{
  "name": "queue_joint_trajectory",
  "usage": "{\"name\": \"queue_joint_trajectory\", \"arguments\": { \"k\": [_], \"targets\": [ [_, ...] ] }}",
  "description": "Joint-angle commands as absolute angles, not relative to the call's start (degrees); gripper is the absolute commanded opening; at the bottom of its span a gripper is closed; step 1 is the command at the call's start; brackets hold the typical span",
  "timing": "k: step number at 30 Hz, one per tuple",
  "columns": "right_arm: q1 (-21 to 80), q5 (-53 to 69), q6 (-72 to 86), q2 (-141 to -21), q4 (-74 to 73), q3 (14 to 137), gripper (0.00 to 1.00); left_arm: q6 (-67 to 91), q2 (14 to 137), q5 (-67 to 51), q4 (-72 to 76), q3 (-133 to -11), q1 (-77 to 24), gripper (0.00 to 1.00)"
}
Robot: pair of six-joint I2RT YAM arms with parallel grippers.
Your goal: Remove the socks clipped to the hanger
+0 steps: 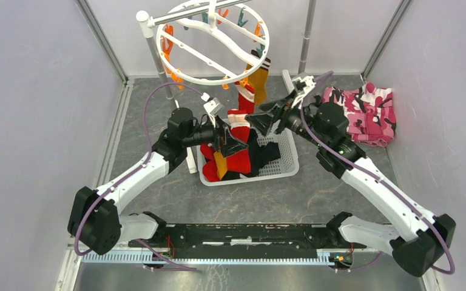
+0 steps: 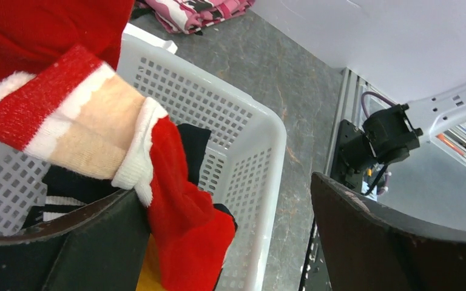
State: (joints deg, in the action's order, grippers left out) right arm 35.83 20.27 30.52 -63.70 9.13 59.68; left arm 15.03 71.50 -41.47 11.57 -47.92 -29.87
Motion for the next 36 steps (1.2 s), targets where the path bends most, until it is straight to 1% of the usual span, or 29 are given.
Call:
{"name": "queue_joint_trajectory", "arguments": {
  "k": [1, 4, 7, 10, 11, 14, 17, 20, 21, 25, 32, 36],
  "targets": [
    [32.8, 8.5, 15.2, -61.9, -1.0, 57.6, 0.84, 17.9, 70.8, -39.1, 15.6, -50.1, -29.9, 1.00],
    [31.7, 9.2, 11.6, -65.1, 1.2, 58.4, 0.84, 17.1, 70.8, -39.9, 14.9, -50.8, -29.9, 1.00],
    [31.0, 10.3, 9.3, -70.2, 4.0, 61.8, 0.81, 15.6, 71.1, -39.8, 13.4, -51.3, -30.0, 1.00],
    [30.3, 12.5, 10.0, -75.6, 10.4, 64.5, 0.75, 15.3, 71.4, -39.4, 13.3, -51.2, -30.1, 1.00],
    [30.3, 13.5, 10.8, -77.4, 12.5, 65.6, 0.71, 15.1, 71.4, -39.7, 13.0, -51.1, -30.1, 1.00],
    [30.1, 16.9, 13.2, -82.5, 14.9, 69.5, 0.53, 14.7, 70.8, -40.6, 12.3, -50.4, -30.1, 1.00],
    [30.1, 19.3, 16.5, -83.1, 21.0, 68.5, 0.29, 14.6, 69.9, -41.6, 12.6, -48.4, -30.1, 1.00],
    [30.1, 19.8, 18.2, -82.4, 21.4, 68.7, 0.02, 16.0, 69.9, -43.5, 14.4, -46.7, -30.1, 1.00],
    [30.1, 20.0, 18.9, -81.6, 21.5, 68.4, 0.00, 16.3, 70.5, -44.3, 15.2, -46.6, -30.4, 1.00],
    [30.2, 22.0, 21.5, -79.4, 21.2, 68.1, 0.00, 15.6, 74.4, -45.8, 17.2, -48.9, -32.9, 1.00],
    [30.1, 23.8, 22.0, -77.1, 14.7, 69.7, 0.00, 11.9, 84.7, -45.8, 16.6, -59.6, -39.1, 1.00],
    [30.1, 23.8, 21.0, -76.5, 11.7, 69.4, 0.00, 8.5, 83.9, -43.8, 12.0, -60.2, -39.1, 1.00]
  ]
}}
